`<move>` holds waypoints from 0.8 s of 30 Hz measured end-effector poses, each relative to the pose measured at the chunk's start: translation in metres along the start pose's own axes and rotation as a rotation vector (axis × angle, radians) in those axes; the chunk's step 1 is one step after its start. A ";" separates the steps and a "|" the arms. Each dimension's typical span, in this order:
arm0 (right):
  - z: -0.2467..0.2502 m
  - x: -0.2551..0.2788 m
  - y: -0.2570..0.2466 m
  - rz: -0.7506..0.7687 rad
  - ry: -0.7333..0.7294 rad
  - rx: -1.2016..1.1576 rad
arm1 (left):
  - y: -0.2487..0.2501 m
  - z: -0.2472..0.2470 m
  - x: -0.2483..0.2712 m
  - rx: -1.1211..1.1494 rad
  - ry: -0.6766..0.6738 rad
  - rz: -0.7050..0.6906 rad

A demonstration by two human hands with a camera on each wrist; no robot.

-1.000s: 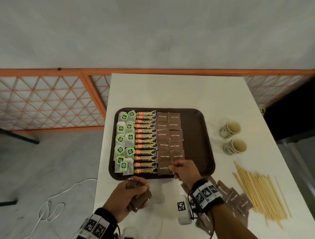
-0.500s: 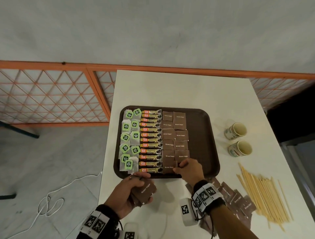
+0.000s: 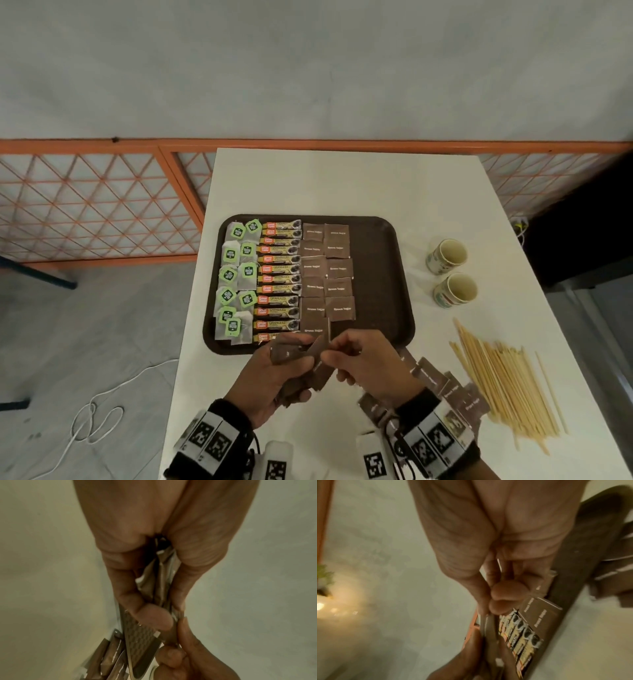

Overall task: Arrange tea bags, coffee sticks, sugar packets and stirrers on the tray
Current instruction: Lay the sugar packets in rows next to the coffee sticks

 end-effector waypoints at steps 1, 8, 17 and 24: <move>0.004 0.003 0.007 -0.022 0.011 -0.033 | -0.002 -0.003 -0.001 -0.025 0.021 -0.008; 0.030 0.005 0.036 -0.097 0.060 0.048 | -0.012 -0.012 0.000 -0.140 0.105 -0.007; 0.057 -0.053 0.063 -0.211 0.205 0.064 | -0.020 0.017 0.012 0.088 0.164 0.073; 0.061 -0.070 0.079 -0.305 0.261 0.133 | -0.013 0.024 0.014 0.087 0.156 0.080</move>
Point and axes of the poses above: each hand's wrist, its own x-axis away from the middle knuckle, its own z-axis out of the back of the hand, y = z × x, the point moved 7 cm from there along -x, towards the middle knuckle, and after that the axes turned 8 degrees about -y, right-handed, at the moved point
